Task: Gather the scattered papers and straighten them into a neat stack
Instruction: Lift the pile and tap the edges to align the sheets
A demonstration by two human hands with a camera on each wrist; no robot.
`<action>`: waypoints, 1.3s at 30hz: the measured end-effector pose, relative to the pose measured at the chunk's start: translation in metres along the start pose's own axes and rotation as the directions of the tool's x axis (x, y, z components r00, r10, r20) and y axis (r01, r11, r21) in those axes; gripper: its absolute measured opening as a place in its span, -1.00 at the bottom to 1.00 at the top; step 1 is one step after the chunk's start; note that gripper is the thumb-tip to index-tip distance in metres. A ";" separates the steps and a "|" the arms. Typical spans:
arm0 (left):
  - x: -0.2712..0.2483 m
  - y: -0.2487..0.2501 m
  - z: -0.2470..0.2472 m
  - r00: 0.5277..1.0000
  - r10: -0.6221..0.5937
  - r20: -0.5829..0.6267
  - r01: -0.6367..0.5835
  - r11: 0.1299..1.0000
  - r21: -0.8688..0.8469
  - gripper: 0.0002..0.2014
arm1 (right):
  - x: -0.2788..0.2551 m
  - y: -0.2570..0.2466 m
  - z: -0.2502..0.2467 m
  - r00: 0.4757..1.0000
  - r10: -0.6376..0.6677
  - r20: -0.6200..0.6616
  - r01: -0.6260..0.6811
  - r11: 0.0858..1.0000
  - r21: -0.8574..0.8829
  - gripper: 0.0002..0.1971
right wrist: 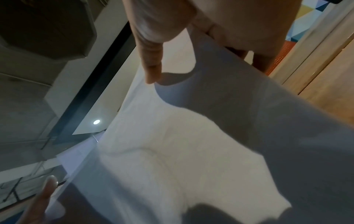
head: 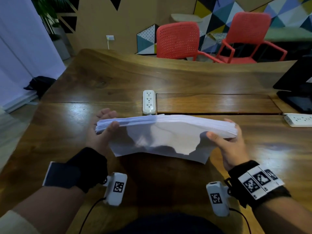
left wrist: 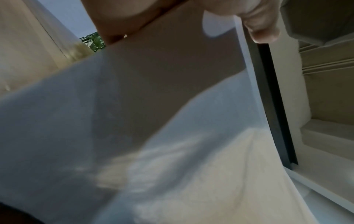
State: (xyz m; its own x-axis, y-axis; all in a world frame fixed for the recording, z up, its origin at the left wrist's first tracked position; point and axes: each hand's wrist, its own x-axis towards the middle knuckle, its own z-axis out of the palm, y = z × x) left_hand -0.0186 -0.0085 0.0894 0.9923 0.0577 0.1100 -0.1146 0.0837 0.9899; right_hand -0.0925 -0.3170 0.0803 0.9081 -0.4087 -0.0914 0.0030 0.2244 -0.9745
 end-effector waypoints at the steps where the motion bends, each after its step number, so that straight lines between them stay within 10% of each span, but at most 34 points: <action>1: 0.001 -0.001 -0.001 1.000 -0.002 -0.013 0.002 1.000 -0.002 -0.18 | 0.002 0.000 -0.002 1.000 -0.010 0.018 0.010 1.000 -0.002 -0.04; 10: 0.011 -0.005 0.005 0.987 -0.064 -0.145 0.062 0.998 -0.015 -0.73 | 0.012 0.007 -0.012 0.992 0.019 0.125 -0.010 0.997 -0.074 0.11; 20: 0.019 -0.009 0.005 0.986 -0.097 -0.134 0.094 0.995 -0.030 -0.71 | 0.009 0.003 -0.009 0.996 -0.011 0.090 0.020 0.995 -0.100 0.02; 24: 0.018 -0.006 0.004 0.992 -0.072 -0.108 0.072 0.997 -0.007 -0.71 | 0.007 -0.001 -0.007 0.995 -0.047 0.088 0.054 0.996 -0.074 -0.35; 39: 0.013 -0.003 0.004 0.976 -0.138 -0.167 0.145 0.989 0.028 -0.82 | 0.019 -0.007 0.022 0.925 -0.094 -0.369 0.074 0.995 -0.068 -0.77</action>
State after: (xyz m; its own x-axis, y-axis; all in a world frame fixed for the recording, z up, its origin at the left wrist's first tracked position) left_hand -0.0049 -0.0115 0.0882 0.9766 0.2104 -0.0445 0.0318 0.0633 0.9975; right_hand -0.0658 -0.3069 0.0899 0.6851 -0.7253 -0.0681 0.0417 0.1323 -0.9903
